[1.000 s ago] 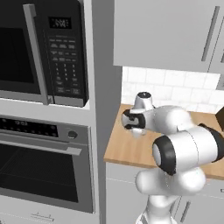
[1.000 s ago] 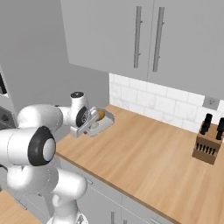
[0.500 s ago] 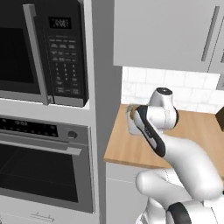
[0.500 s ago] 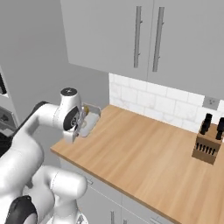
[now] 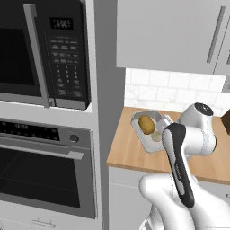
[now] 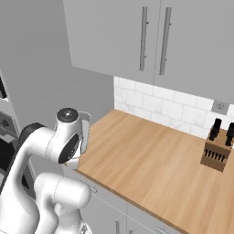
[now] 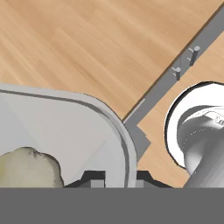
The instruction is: Take the meat container that has the steak and place it on the second highest rack of the freezer. Then take the vegetable container that has the garlic and potato and place it on the highest rack of the freezer.
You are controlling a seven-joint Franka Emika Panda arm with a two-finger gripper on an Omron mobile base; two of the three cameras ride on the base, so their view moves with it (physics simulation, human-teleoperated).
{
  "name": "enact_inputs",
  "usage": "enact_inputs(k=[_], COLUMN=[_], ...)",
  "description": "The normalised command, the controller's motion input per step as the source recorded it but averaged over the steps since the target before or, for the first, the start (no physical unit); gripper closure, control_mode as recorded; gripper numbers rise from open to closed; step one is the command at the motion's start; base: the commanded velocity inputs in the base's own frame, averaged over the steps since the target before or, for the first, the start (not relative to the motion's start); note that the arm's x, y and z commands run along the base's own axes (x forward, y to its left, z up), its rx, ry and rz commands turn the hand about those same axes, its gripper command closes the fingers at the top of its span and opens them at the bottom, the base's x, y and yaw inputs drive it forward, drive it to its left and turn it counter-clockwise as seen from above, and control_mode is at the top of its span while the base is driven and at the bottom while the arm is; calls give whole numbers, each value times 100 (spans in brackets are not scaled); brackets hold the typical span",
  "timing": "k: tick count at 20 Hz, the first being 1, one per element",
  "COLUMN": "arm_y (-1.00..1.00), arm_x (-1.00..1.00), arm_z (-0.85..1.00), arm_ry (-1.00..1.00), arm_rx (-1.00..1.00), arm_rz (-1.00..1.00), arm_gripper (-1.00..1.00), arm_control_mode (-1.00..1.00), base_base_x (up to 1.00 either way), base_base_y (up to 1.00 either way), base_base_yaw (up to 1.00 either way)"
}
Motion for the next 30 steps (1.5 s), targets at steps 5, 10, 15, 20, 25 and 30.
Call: enact_inputs(k=[5,10,15,20,25,30], arm_y=[-4,0,0,0,0,0], arm_x=[-37,-6,-1,0,0,0], arm_z=[0,-26,-25,0,0,0], arm_ry=[0,0,0,0,0,0], arm_rx=[0,-4,-3,0,0,0], arm_rz=[-3,-13,-8,0,0,0], arm_gripper=[100,100,100,100,100,100], arm_control_mode=[-100,-100,100,100,100,100], base_base_x=[0,0,-7,-82,-58,-40], base_base_y=[0,0,0,10,80,90], base_base_yaw=[0,0,0,3,15,18])
